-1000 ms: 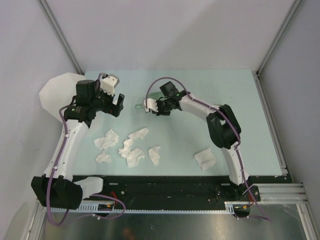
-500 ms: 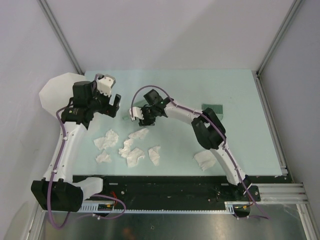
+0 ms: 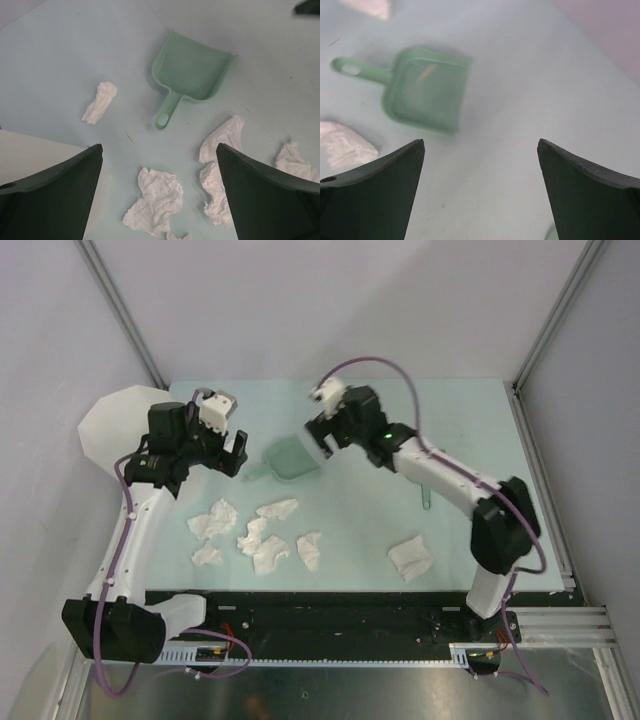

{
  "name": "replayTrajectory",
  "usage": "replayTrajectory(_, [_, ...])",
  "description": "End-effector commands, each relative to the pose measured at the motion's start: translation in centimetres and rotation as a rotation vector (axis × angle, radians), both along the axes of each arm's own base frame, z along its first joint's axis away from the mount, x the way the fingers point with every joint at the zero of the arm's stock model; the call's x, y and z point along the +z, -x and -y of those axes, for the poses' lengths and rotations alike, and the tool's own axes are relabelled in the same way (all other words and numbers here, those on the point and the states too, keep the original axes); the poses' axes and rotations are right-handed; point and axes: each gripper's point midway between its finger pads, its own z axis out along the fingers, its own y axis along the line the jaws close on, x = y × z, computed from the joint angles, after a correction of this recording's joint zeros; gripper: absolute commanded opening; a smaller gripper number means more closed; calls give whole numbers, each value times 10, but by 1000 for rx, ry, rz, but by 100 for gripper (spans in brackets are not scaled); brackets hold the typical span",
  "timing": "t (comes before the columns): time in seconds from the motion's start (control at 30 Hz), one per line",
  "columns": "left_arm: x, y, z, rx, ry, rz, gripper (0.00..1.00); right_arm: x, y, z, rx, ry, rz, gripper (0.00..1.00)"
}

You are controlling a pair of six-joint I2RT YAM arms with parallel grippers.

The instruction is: Sweep away the paper scraps from the table

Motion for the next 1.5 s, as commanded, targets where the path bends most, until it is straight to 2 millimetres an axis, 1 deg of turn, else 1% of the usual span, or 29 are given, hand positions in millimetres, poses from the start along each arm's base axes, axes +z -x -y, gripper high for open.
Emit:
replayTrajectory(0.0, [10, 0, 17, -71, 22, 21, 99, -60, 20, 134, -638, -61, -442, 98])
replayTrajectory(0.03, [11, 0, 19, -76, 22, 23, 99, -64, 26, 152, -703, -81, -477, 98])
replayTrajectory(0.07, [11, 0, 22, -85, 22, 22, 100, -91, 43, 170, -785, -76, -559, 94])
replayTrajectory(0.1, [11, 0, 23, -87, 23, 23, 99, -97, 45, 192, -858, -74, -571, 93])
replayTrajectory(0.17, [11, 1, 27, -100, 25, 20, 100, -100, 54, 211, -923, -66, -557, 93])
replayTrajectory(0.2, [11, 1, 28, -104, 24, 19, 100, -107, 59, 225, -978, -29, -541, 93])
replayTrajectory(0.3, [9, 3, 31, -112, 22, 16, 100, -115, 65, 238, -1027, 13, -556, 94])
replayTrajectory(0.43, [6, 5, 31, -111, 14, 13, 99, -137, 67, 265, -1121, 23, -605, 92])
replayTrajectory(0.5, [7, 7, 30, -109, 14, 16, 99, -145, 65, 266, -1118, 2, -620, 92])
replayTrajectory(0.57, [7, 8, 31, -112, 15, 16, 100, -161, 68, 272, -1117, -24, -680, 90])
replayTrajectory(0.6, [6, 8, 31, -113, 13, 15, 99, -169, 67, 268, -1097, -48, -716, 89])
replayTrajectory(0.7, [6, 9, 31, -115, 12, 14, 99, -187, 69, 275, -1091, -24, -741, 84])
replayTrajectory(0.73, [6, 9, 32, -116, 12, 14, 99, -191, 69, 273, -1077, -23, -756, 77])
replayTrajectory(0.8, [6, 10, 32, -117, 10, 16, 99, -203, 71, 263, -1031, -33, -804, 70])
replayTrajectory(0.83, [6, 10, 32, -117, 11, 14, 99, -208, 73, 263, -1028, -28, -818, 53])
replayTrajectory(0.9, [7, 11, 32, -118, 9, 18, 99, -213, 78, 266, -1046, 5, -827, 31])
replayTrajectory(0.93, [9, 11, 33, -120, 9, 22, 99, -211, 80, 267, -1050, 15, -823, 13])
replayTrajectory(0.97, [9, 13, 34, -126, 13, 21, 100, -208, 83, 267, -1046, 27, -820, 1])
replayTrajectory(1.0, [8, 14, 35, -133, 15, 18, 100, -204, 83, 264, -1034, 38, -803, 0])
replayTrajectory(1.07, [6, 18, 43, -173, 29, 7, 100, -182, 80, 253, -980, -5, -767, 0])
replayTrajectory(1.1, [5, 21, 48, -199, 38, 4, 100, -170, 79, 241, -927, -52, -775, 0])
replayTrajectory(1.13, [4, 26, 56, -236, 43, 0, 100, -146, 78, 231, -878, -114, -746, 0])
replayTrajectory(1.2, [5, 36, 76, -329, 83, -9, 100, -112, 77, 202, -770, -249, -742, 0])
replayTrajectory(1.23, [5, 43, 90, -403, 82, 0, 100, -95, 79, 186, -716, -303, -730, 0])
replayTrajectory(1.27, [6, 49, 100, -455, 95, 0, 100, -65, 80, 170, -637, -382, -692, 0])
replayTrajectory(1.3, [8, 54, 109, -501, 99, 10, 100, -52, 82, 161, -609, -411, -682, 0])
replayTrajectory(1.33, [8, 62, 124, -570, 81, 21, 100, -35, 89, 142, -562, -438, -675, 0])
replayTrajectory(1.43, [16, 71, 144, -716, -22, 128, 100, -7, 104, 111, -485, -505, -703, 0])
replayTrajectory(1.47, [22, 70, 146, -737, -59, 169, 100, 3, 115, 91, -405, -540, -734, 0])
